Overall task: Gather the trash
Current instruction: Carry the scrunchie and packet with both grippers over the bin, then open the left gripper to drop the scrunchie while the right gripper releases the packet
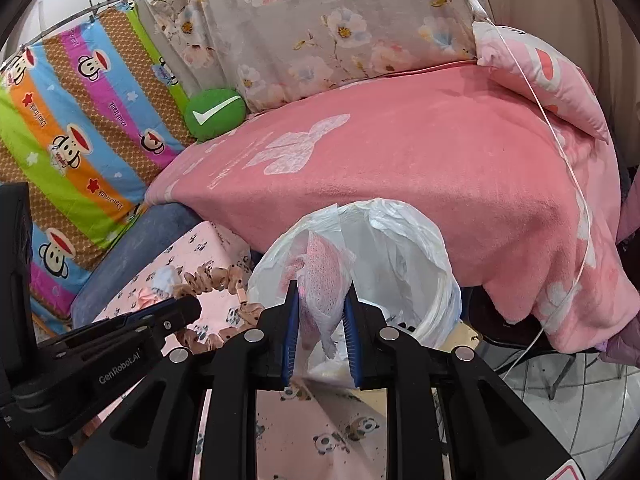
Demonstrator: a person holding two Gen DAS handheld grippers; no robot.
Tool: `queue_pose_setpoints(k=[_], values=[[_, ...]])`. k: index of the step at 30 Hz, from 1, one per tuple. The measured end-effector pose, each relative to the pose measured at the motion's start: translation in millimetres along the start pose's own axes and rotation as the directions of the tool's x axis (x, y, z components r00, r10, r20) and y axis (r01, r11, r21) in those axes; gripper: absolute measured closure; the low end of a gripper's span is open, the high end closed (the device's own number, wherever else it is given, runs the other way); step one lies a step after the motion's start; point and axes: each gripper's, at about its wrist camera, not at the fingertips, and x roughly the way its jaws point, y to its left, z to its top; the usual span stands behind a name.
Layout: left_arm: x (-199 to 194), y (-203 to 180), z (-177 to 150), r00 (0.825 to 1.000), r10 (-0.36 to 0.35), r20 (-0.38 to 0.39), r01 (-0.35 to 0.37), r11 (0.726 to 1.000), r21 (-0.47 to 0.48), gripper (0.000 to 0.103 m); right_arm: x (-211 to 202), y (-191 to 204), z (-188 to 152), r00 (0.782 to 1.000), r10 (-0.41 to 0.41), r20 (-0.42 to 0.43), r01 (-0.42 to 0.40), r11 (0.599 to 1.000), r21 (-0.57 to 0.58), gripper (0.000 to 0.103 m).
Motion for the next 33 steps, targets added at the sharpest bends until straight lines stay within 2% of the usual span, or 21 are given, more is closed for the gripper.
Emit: queue_pose_setpoints(k=[10,23,25,27,30,33], values=[[45,-11,13,0.999,-0.009,-0.036,0.01,1.0,0.022,0.089,50,-31,18,1.0,-0.011,-0.022,0.012,0.999,0.047,0.082],[71,-13,17,0.997,-0.033,-0.074,0.034,0.999,0.009,0.087,86,-47,20,0.998,-0.034,-0.056,0.037,0.998,0.053,0.082],[75,-12,17,0.996,-0.042,-0.081,0.042,0.999,0.004,0.082,89,-47,19,0.997,-0.039,-0.06,0.042,0.998,0.049,0.082],[77,-10,16,0.996,-0.027,-0.083,0.027,1.0,-0.006,0.063,90,-49,19,0.997,-0.056,-0.054,0.058,0.997,0.049,0.078],[77,-4,15,0.997,-0.013,-0.071,0.011,1.0,-0.019,0.047,91,-50,18,0.997,-0.064,-0.053,0.067,0.996,0.055,0.072],[77,2,15,0.997,-0.008,-0.075,0.005,0.999,-0.035,0.046,94,-51,18,0.996,-0.067,-0.054,0.07,0.996,0.058,0.071]])
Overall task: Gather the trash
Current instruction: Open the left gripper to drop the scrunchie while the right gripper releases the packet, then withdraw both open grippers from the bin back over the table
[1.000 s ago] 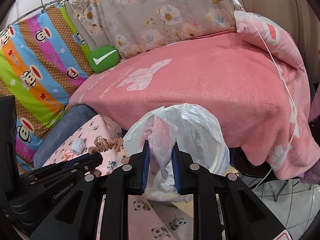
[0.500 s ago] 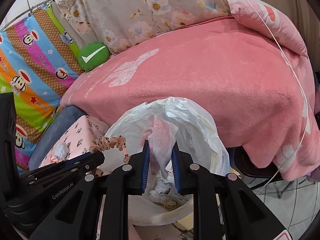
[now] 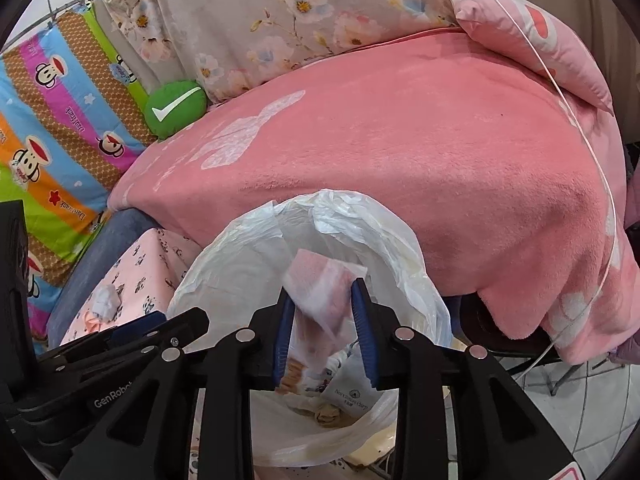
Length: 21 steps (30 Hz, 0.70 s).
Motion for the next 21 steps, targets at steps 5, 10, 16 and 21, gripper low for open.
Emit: queue_pose_setpoints(k=[5,10,16,21], values=[[-3,9,-2,1.0,0.004,0.0,-0.004,1.0,-0.022,0.046,3,2,-1,1.0,0.0,-0.001,0.0,1.0,-0.01,0.068],[-9,20,-5,1.0,0.02,0.007,-0.02,0.999,-0.037,0.046,4,5,-4,1.0,0.003,-0.008,-0.003,1.0,-0.011,0.067],[-17,37,-10,0.999,0.043,0.012,-0.042,0.997,-0.062,0.046,2,12,-9,1.0,0.009,0.001,-0.009,1.0,-0.024,0.067],[-28,59,-14,0.998,0.064,0.019,-0.062,0.994,-0.094,0.046,-3,25,-11,1.0,0.018,0.008,-0.018,0.999,-0.041,0.067]])
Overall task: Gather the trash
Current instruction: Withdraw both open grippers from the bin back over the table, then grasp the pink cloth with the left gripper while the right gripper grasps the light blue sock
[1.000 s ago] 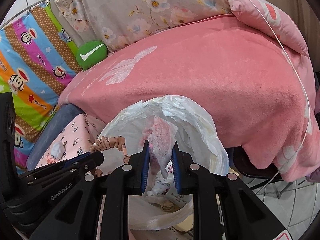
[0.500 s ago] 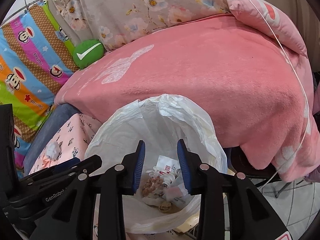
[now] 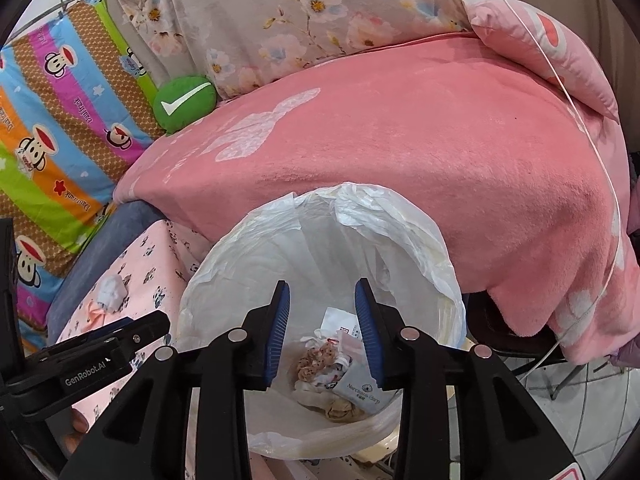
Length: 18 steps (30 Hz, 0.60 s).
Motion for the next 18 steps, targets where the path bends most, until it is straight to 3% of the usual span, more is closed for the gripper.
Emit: queue_pose_setpoints(k=[7,18], values=[[-16,46,0,0.999,0.043,0.023,-0.041,0.997,-0.058,0.041,-15,38,7,0.997,0.071,-0.016,-0.071,0.996,-0.053,0.067],[-25,145,5,0.982,0.189,0.023,-0.183,0.971,-0.156,0.026,2,153,14,0.971,0.203,-0.122,-0.224,0.955,-0.193,0.063]])
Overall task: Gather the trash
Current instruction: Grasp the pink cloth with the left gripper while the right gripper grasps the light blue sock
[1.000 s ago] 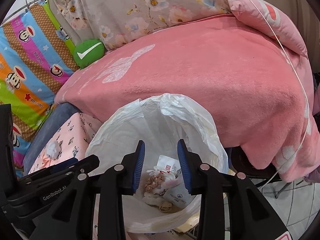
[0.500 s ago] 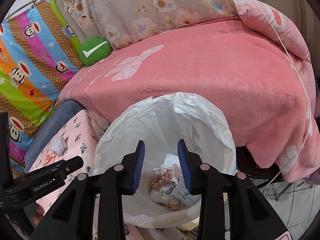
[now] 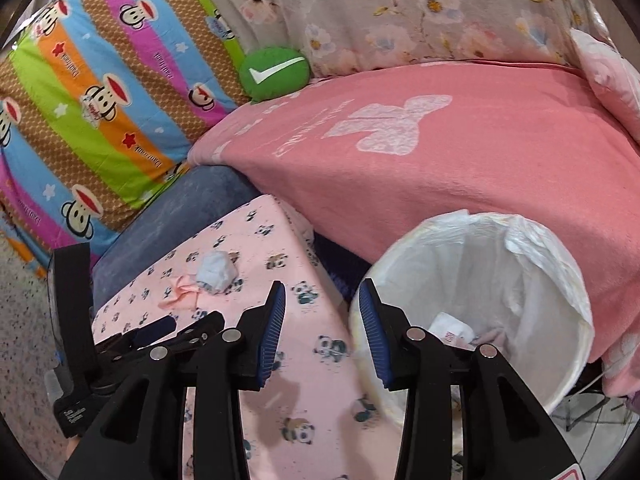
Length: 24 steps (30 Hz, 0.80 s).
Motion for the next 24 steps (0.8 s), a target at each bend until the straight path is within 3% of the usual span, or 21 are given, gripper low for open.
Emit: queue_pose_setpoints(k=[9,14,22,24], values=[[39,79,22,0.997,0.059,-0.044,-0.063,0.992,-0.111,0.026,79,91,8,0.992,0.076,-0.096,-0.087,0.99,-0.11,0.063],[60,109,37,0.998,0.025,-0.05,-0.033,0.985,-0.168,0.026,120,118,7,0.986,0.097,-0.138,-0.111,0.989,-0.102,0.062],[87,125,54,0.998,-0.033,-0.053,0.023,0.983,-0.182,0.027,183,147,10,0.978,0.083,-0.192,-0.106,0.988,-0.108,0.062],[95,125,54,0.997,-0.037,-0.07,0.025,0.984,-0.174,0.039,194,148,9,0.975,0.084,-0.205,-0.107,0.989,-0.104,0.062]])
